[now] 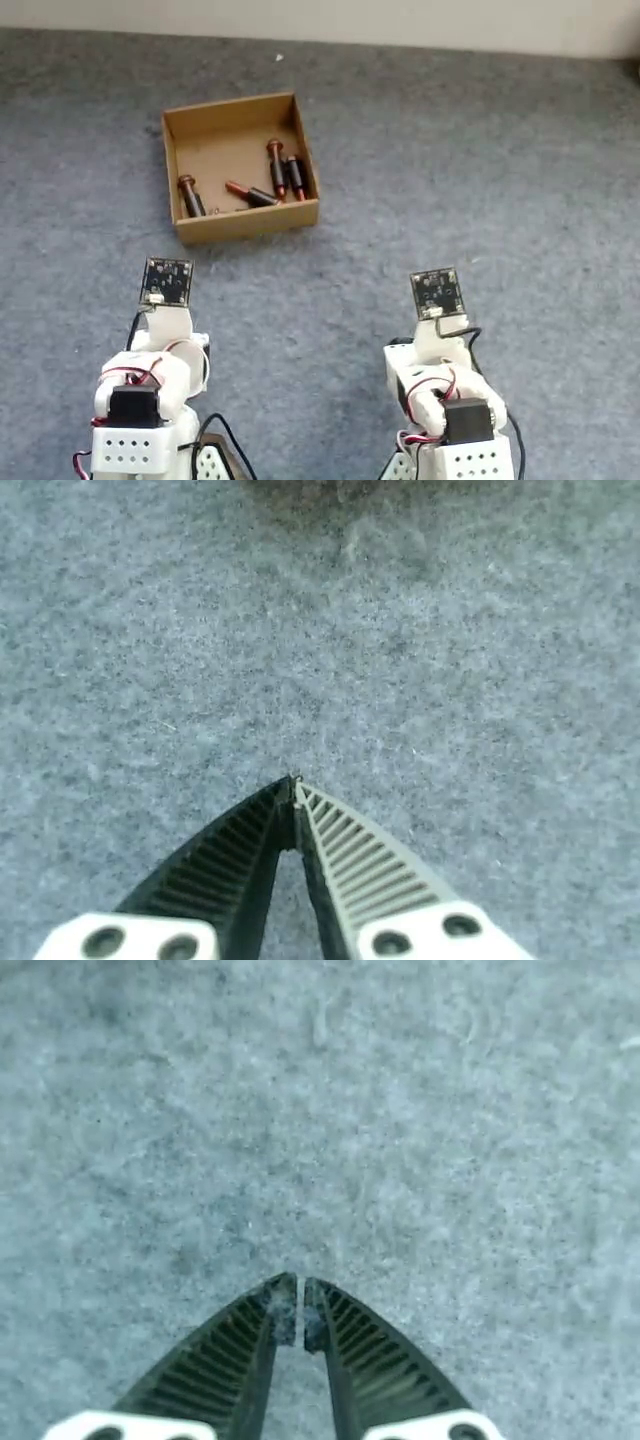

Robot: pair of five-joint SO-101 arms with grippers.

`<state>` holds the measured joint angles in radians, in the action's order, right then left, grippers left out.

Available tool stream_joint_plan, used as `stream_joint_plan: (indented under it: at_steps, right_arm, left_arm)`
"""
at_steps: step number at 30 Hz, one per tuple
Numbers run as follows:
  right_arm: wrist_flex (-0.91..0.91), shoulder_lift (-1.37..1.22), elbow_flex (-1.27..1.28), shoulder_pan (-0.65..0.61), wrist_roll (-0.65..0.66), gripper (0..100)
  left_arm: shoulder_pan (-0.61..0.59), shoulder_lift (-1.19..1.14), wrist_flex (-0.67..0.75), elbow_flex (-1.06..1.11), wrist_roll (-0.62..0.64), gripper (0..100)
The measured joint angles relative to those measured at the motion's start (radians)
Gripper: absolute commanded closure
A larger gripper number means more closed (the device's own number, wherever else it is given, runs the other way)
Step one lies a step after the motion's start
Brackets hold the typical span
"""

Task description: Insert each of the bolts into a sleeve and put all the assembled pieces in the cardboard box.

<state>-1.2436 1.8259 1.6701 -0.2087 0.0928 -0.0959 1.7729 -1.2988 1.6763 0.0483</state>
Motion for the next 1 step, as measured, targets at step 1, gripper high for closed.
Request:
stream_joint_plan:
  at_steps: [1]
  right_arm:
    - [0.000,0.000,0.000,0.000,0.000,99.2]
  left_arm:
    - [0.000,0.000,0.000,0.000,0.000,99]
